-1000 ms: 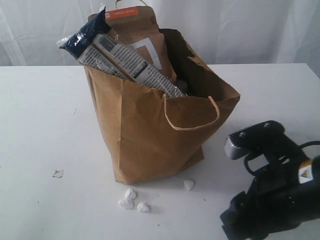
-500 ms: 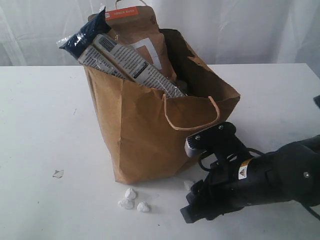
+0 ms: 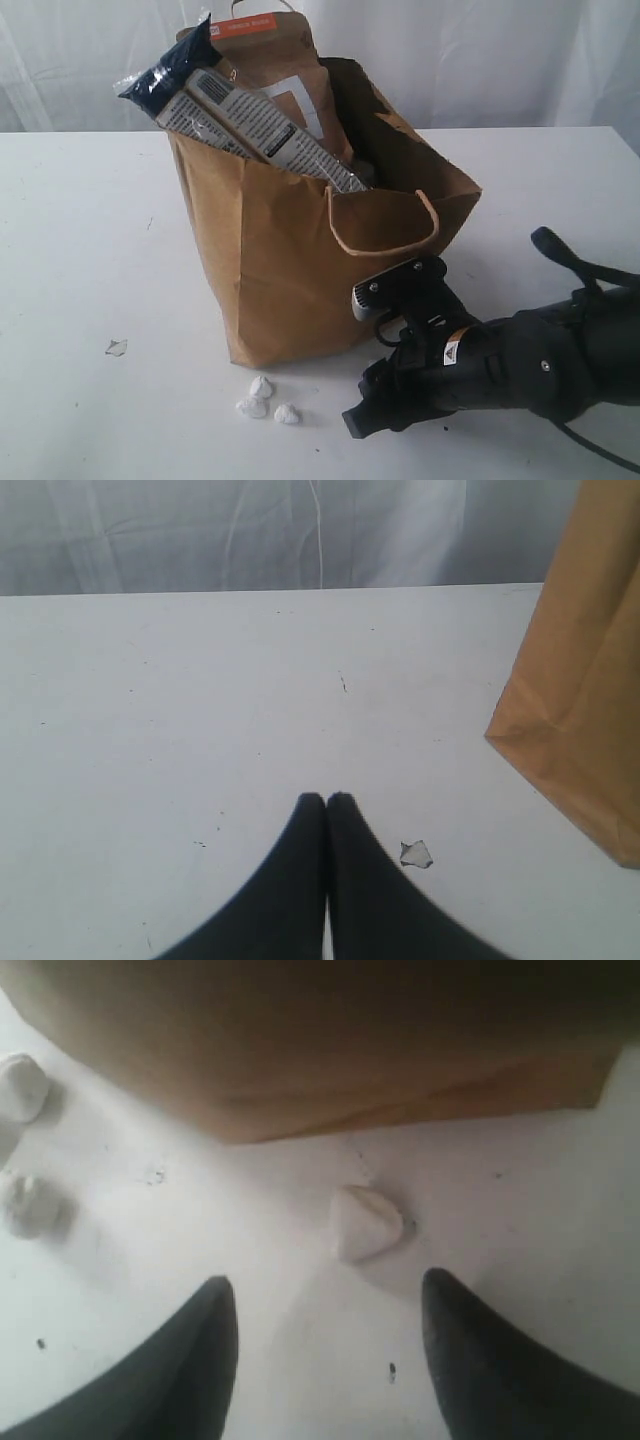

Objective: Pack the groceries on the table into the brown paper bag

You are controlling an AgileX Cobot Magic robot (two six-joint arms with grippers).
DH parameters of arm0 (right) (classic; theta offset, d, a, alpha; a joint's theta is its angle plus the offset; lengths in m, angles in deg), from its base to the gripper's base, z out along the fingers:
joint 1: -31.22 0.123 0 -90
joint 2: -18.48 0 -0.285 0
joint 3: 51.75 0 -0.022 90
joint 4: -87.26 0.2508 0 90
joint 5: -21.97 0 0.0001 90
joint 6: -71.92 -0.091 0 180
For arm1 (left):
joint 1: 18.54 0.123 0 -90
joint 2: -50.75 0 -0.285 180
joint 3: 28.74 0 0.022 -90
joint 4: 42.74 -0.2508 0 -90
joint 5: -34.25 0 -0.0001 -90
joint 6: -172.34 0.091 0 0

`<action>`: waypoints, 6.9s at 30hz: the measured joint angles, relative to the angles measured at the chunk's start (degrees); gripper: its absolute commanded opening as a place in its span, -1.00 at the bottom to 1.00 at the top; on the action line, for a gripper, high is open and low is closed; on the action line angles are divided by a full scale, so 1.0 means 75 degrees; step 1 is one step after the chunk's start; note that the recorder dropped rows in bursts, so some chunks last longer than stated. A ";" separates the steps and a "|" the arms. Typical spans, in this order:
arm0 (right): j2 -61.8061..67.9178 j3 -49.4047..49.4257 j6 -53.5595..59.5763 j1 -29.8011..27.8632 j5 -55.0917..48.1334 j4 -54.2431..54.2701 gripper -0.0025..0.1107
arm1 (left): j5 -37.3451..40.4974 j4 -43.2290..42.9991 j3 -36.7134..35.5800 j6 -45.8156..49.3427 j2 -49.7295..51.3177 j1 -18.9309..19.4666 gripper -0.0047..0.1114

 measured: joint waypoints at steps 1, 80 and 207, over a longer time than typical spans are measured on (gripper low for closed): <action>0.0094 -0.0020 0.0000 0.0000 0.0029 0.0000 -0.04 | 0.0000 0.0000 0.0000 0.0000 0.0000 0.0000 -0.92; -0.0799 0.1262 -0.1139 0.0000 0.2370 -0.0263 0.20 | 0.0000 0.0000 0.0000 0.0000 0.0000 0.0000 -0.92; -0.6000 -0.3807 -0.1002 -0.0588 -0.7165 -0.1357 0.10 | 0.0000 0.0000 0.0000 0.0000 0.0000 0.0000 -0.92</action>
